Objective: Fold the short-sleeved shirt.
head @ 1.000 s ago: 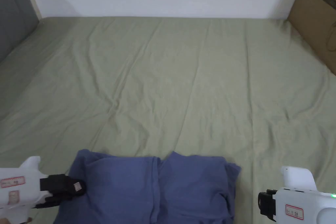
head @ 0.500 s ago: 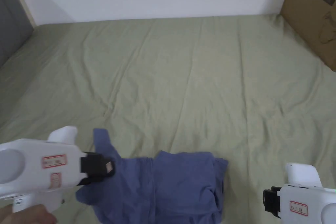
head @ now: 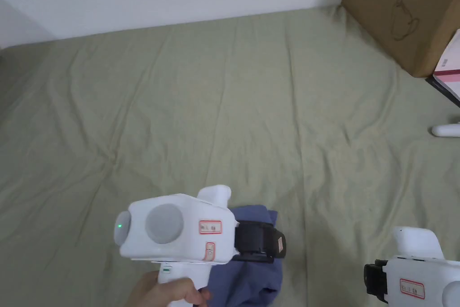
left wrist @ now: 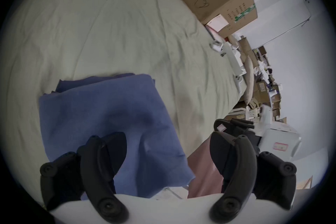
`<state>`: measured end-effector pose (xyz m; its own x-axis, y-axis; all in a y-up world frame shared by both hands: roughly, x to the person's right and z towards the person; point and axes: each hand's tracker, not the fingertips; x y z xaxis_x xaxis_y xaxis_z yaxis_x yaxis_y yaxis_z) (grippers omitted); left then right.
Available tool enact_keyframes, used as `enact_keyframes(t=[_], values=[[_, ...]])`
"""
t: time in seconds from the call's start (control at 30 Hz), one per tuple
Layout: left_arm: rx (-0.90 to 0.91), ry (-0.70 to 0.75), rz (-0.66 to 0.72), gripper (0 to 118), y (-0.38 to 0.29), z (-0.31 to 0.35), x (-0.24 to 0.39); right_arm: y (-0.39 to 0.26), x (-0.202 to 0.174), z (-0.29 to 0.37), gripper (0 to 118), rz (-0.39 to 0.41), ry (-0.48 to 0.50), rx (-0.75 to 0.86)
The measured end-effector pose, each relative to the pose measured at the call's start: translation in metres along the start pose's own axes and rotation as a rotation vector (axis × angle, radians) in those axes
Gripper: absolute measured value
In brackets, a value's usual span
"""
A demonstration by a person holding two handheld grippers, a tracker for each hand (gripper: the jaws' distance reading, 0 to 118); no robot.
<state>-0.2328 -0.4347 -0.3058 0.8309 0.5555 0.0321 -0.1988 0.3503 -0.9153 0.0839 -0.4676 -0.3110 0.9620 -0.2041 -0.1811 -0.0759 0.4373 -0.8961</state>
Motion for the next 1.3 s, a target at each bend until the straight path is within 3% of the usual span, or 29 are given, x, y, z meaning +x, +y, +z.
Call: enact_keyframes(t=[0.1, 0.13, 0.17, 0.23, 0.33, 0.47, 0.6, 0.73, 0.83, 0.93, 1.2, 1.3], values=[[0.054, 0.003, 0.026, 97, 0.0, 0.023, -0.012, -0.002, 0.007, -0.001, 0, -0.028, 0.002, -0.001], [0.094, 0.019, 0.066, 88, -0.001, 0.034, -0.02, -0.002, 0.007, -0.001, 0, -0.03, 0.004, 0.0], [0.127, 0.027, 0.097, 67, -0.003, 0.043, -0.028, -0.002, 0.007, -0.002, 0, -0.029, 0.006, 0.0], [0.153, 0.045, 0.134, 1, -0.007, 0.053, -0.046, -0.002, 0.006, -0.002, 0, -0.024, 0.008, 0.004], [0.142, 0.111, 0.165, 1, -0.017, 0.054, -0.062, -0.002, 0.002, -0.003, 0, -0.015, 0.019, 0.008], [0.075, 0.061, 0.178, 1, -0.026, 0.025, -0.064, 0.001, -0.005, -0.004, 0, -0.004, 0.033, 0.016], [-0.001, -0.007, 0.125, 1, -0.032, -0.017, -0.041, 0.002, -0.009, -0.006, 0, 0.016, 0.027, 0.016], [-0.133, 0.016, -0.002, 0, -0.029, -0.065, -0.01, 0.002, -0.009, -0.007, 0, 0.019, 0.029, 0.013], [-0.184, -0.035, -0.01, 0, -0.031, -0.088, 0.008, 0.001, -0.005, -0.007, 0, 0.011, 0.024, 0.011], [-0.232, 0.013, -0.092, 0, -0.035, -0.109, 0.024, 0.001, 0.0, -0.007, 0, -0.002, 0.02, 0.008], [-0.184, -0.062, -0.068, 0, -0.036, -0.085, 0.019, 0.005, 0.0, 0.002, 0, -0.011, 0.008, 0.029], [-0.088, -0.179, 0.027, 0, -0.034, -0.05, 0.006, 0.007, -0.01, 0.003, 0, -0.003, 0.027, 0.036]])
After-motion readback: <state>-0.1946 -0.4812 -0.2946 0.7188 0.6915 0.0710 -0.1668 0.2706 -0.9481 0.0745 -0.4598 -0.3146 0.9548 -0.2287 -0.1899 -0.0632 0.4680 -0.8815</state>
